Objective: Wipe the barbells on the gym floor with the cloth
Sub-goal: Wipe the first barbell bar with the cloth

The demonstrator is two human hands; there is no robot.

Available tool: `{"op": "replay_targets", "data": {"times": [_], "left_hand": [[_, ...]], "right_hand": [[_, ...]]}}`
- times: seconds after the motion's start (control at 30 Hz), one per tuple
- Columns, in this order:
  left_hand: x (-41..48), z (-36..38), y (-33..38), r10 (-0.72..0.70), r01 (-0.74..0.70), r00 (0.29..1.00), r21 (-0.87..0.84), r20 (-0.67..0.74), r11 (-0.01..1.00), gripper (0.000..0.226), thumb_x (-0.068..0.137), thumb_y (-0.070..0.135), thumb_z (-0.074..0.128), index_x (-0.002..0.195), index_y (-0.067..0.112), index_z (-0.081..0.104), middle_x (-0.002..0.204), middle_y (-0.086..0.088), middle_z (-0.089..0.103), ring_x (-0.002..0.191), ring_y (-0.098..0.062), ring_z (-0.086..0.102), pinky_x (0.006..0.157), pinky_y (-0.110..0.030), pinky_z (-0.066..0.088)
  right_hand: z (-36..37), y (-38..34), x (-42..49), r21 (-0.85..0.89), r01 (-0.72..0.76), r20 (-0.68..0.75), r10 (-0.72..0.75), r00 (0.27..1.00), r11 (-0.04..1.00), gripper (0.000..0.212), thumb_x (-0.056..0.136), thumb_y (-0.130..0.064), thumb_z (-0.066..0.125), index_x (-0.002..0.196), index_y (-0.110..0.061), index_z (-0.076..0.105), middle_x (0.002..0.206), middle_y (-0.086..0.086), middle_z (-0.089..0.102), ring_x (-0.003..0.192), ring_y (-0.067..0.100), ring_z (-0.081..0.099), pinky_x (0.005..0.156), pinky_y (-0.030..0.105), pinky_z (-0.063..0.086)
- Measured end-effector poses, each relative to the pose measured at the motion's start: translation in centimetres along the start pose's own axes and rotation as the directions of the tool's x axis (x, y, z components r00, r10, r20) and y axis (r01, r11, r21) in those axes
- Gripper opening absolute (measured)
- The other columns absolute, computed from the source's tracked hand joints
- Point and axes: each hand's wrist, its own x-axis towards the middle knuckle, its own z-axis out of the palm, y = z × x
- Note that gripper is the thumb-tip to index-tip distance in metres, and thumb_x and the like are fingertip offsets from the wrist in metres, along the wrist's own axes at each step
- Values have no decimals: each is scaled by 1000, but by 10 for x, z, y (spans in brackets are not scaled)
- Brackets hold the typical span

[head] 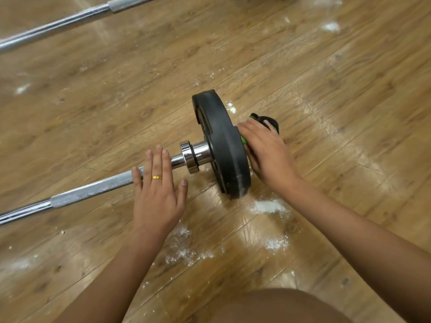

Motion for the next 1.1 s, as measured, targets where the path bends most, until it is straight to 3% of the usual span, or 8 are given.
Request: {"op": "replay_targets", "data": {"times": [0.17, 0.33, 0.47, 0.6, 0.8, 0.9, 1.0, 1.1], "left_hand": [[16, -2, -6, 0, 0, 1000, -28, -11, 1000, 70, 105, 46, 24, 161, 7, 12, 168, -10, 11, 156, -22, 1, 125, -52, 4], [29, -3, -8, -16, 15, 1000, -41, -26, 999, 69, 103, 45, 28, 160, 7, 16, 166, -11, 20, 155, -24, 10, 125, -51, 6], [39, -3, -16, 3, -3, 1000, -23, -23, 1000, 71, 102, 47, 29, 160, 8, 16, 166, -11, 22, 155, -25, 12, 124, -51, 9], [52, -3, -18, -16, 15, 1000, -19, -16, 1000, 75, 101, 50, 32, 160, 8, 14, 167, -10, 19, 155, -24, 9, 125, -50, 8], [64, -4, -23, -12, 12, 1000, 12, -12, 1000, 78, 98, 49, 36, 160, 8, 14, 166, -11, 22, 154, -26, 12, 124, -50, 8], [69, -3, -22, -15, 15, 1000, 21, -8, 1000, 79, 97, 50, 37, 160, 8, 14, 165, -11, 22, 154, -26, 12, 124, -50, 8], [72, -5, -25, -12, 12, 1000, 15, -7, 1000, 80, 95, 49, 38, 160, 7, 15, 165, -12, 24, 154, -27, 14, 124, -52, 10], [76, -5, -27, -12, 12, 1000, 15, -1, 1000, 81, 94, 48, 40, 160, 7, 17, 164, -12, 25, 153, -28, 16, 123, -52, 11]], "right_hand": [[8, 5, 24, 28, -131, -62, 132, 989, 991, 38, 104, -19, 44, 139, -10, 54, 140, 8, 58, 138, 26, 46, 118, 50, 32], [8, 11, 40, -46, -7, 63, 10, 998, 999, 52, 108, -42, 26, 146, -13, 45, 142, 5, 53, 138, 25, 43, 115, 43, 32], [10, 14, 59, -110, 33, 20, -31, 999, 993, 43, 105, -34, 35, 137, -12, 54, 129, 5, 60, 122, 25, 54, 100, 39, 37], [16, 14, 80, -24, -176, -92, 173, 981, 984, 28, 103, -25, 40, 118, -14, 61, 110, 2, 64, 105, 24, 57, 88, 39, 41], [20, 24, 89, -35, 7, 22, -6, 1000, 999, 36, 103, -26, 39, 128, -11, 60, 123, 6, 65, 119, 25, 56, 100, 42, 43], [14, 34, 101, -20, -151, -6, 151, 988, 988, 33, 104, -27, 37, 124, -14, 60, 116, 5, 66, 110, 27, 58, 95, 46, 47], [27, 19, 95, -43, -53, -30, 51, 998, 998, 32, 104, -22, 42, 129, -11, 59, 125, 5, 65, 122, 25, 56, 118, 41, 32], [23, 29, 99, -29, 52, 31, -51, 998, 998, 33, 104, -24, 43, 130, -10, 59, 127, 6, 64, 123, 26, 56, 106, 41, 41]]}}
